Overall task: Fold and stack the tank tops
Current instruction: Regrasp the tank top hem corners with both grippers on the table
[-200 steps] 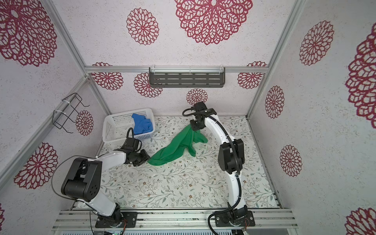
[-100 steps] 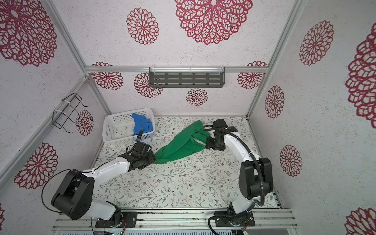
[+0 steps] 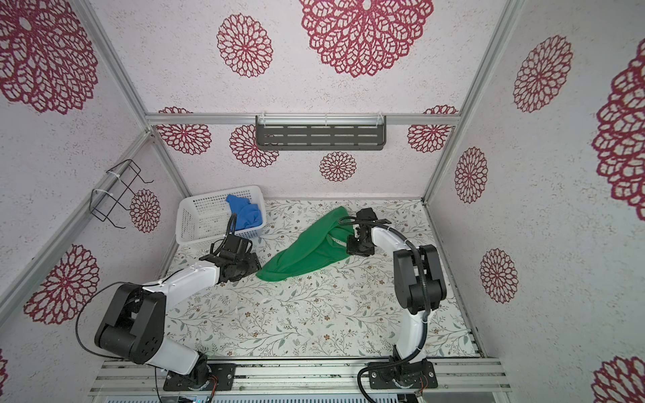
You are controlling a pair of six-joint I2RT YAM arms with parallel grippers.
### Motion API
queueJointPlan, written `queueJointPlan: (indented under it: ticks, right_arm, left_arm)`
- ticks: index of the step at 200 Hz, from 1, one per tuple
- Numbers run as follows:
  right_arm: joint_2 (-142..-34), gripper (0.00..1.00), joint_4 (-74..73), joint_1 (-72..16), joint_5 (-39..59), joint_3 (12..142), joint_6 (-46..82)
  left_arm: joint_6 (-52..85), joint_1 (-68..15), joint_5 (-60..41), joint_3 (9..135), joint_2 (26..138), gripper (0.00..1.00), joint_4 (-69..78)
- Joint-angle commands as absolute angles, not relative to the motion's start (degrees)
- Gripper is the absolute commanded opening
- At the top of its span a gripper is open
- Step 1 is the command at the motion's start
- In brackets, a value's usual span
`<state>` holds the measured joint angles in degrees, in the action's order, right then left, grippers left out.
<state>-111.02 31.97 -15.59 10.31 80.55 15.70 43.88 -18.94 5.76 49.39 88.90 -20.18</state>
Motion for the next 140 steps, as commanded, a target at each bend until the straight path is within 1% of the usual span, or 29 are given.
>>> queueJointPlan:
  ticks: [1, 34, 69, 87, 99, 116, 131, 140]
  right_arm:
    - [-112.64, 0.42, 31.53, -17.92, 7.29, 83.40, 16.63]
    - [-114.66, 0.43, 31.80, -17.93, 2.45, 82.88, 16.41]
    - [-114.60, 0.44, 30.91, -18.02, 1.82, 80.13, 15.69]
    - [-113.33, 0.42, 29.22, -18.00, 2.15, 77.54, 15.64]
    - [-112.79, 0.39, 28.05, -18.02, 3.30, 76.46, 15.73]
    - [-112.03, 0.31, 26.52, -18.11, 4.15, 75.14, 15.88]
    - [-111.24, 0.19, 25.21, -18.18, 4.37, 73.86, 15.91]
    - [-110.39, 0.14, 24.43, -18.26, 4.63, 72.80, 15.82]
  left_arm:
    - [41.91, -19.01, 3.09, 48.76, 89.24, 0.72, -20.20]
    - [43.39, -19.94, 2.01, 46.88, 91.42, 0.72, -17.42]
    - [46.85, -20.96, 1.22, 44.58, 92.64, 0.72, -15.80]
    - [48.13, -21.22, 1.05, 43.03, 93.52, 0.70, -13.44]
    - [48.23, -21.57, 1.18, 42.97, 94.53, 0.69, -12.42]
    - [48.27, -22.07, 1.65, 43.05, 95.91, 0.64, -10.75]
    - [47.54, -22.24, 3.06, 43.33, 96.72, 0.53, -10.51]
    - [46.68, -22.13, 4.10, 43.55, 96.81, 0.47, -10.38]
